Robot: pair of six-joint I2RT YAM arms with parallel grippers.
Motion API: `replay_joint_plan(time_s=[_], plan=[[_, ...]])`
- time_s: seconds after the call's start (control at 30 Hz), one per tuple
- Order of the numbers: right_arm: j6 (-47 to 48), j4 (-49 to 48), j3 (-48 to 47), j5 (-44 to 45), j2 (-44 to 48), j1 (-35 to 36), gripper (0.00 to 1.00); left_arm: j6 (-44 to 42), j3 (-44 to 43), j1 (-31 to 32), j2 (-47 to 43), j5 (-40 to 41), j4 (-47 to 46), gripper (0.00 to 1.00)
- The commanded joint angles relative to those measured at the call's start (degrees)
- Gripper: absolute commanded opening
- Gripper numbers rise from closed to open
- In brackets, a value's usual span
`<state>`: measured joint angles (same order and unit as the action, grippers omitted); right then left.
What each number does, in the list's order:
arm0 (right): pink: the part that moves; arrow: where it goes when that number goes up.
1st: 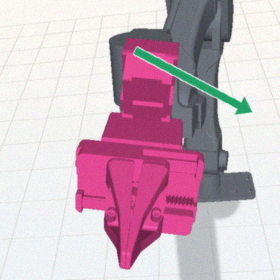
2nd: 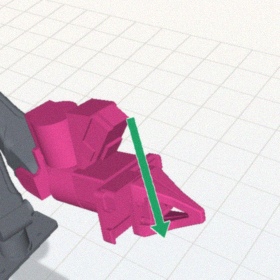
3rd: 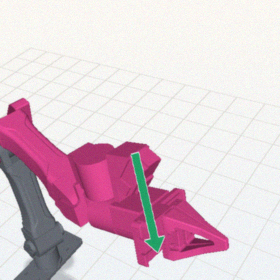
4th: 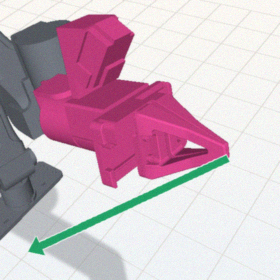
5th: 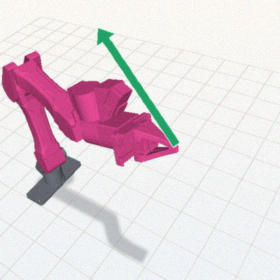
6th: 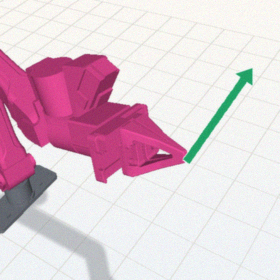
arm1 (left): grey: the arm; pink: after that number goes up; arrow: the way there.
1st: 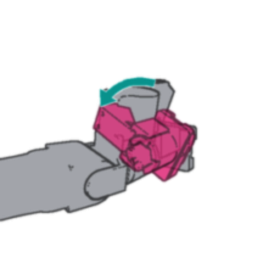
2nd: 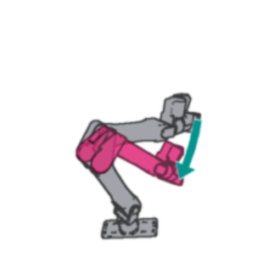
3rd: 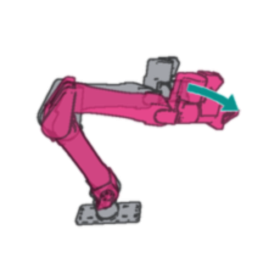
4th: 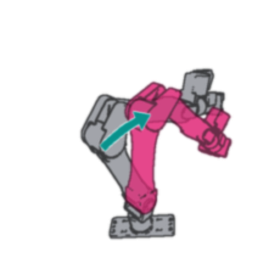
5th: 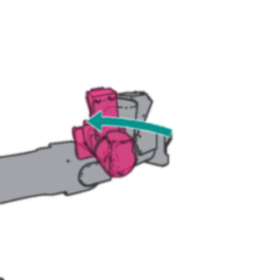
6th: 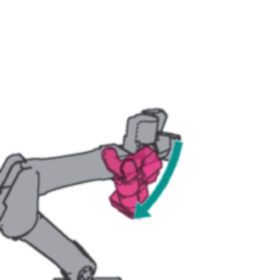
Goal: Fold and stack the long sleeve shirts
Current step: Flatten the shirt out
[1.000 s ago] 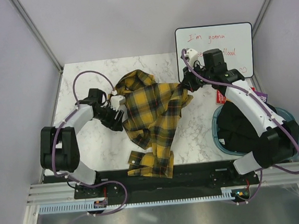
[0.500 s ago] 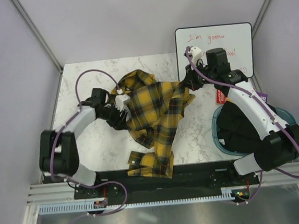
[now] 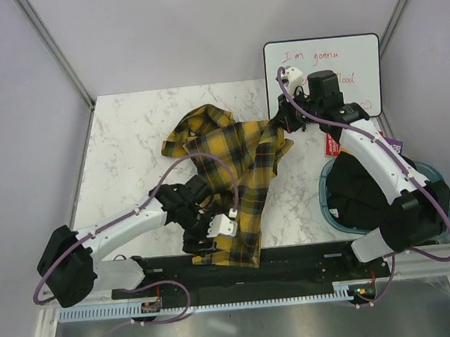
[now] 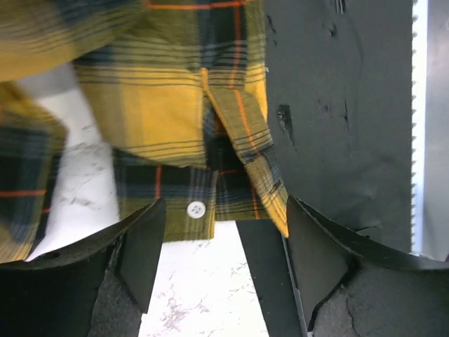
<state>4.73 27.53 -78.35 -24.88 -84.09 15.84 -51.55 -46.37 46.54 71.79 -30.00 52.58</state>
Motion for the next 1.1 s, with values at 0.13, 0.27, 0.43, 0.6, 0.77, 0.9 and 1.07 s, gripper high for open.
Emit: replay_joint_plan(time_s=[0.13, 0.27, 0.43, 0.6, 0.77, 0.9, 1.07], plan=[[0.5, -3.0, 0.5, 0.8, -0.1, -0.3, 0.0, 5.3, 7.6, 15.1, 2.1, 13.5, -14.8, 0.78], [1.0, -2.9, 1.5, 0.3, 0.2, -0.3, 0.0, 9.0, 9.5, 17.7, 5.6, 19.9, -20.4, 0.74], [3.4, -2.4, 3.7, -1.5, 1.2, -0.3, 0.0, 7.2, 5.6, 17.5, -1.3, 14.7, -13.4, 0.04], [5.5, -2.0, 8.0, -3.5, 2.4, -0.2, 0.0, 13.0, -7.8, 16.5, -13.9, 4.8, -4.4, 0.02], [8.2, -1.9, 13.6, -5.3, 3.7, 0.0, 0.01, 16.9, -27.5, 3.8, -10.9, 1.5, -4.8, 0.02], [11.0, 0.9, 14.5, -6.8, 3.3, 0.9, 0.34, 23.5, -45.9, -11.3, 0.0, -4.6, -6.7, 0.02], [14.6, 6.7, 11.0, -2.0, 4.8, 0.5, 0.98, 28.3, -61.4, -16.4, 17.4, 0.3, -7.1, 0.02]])
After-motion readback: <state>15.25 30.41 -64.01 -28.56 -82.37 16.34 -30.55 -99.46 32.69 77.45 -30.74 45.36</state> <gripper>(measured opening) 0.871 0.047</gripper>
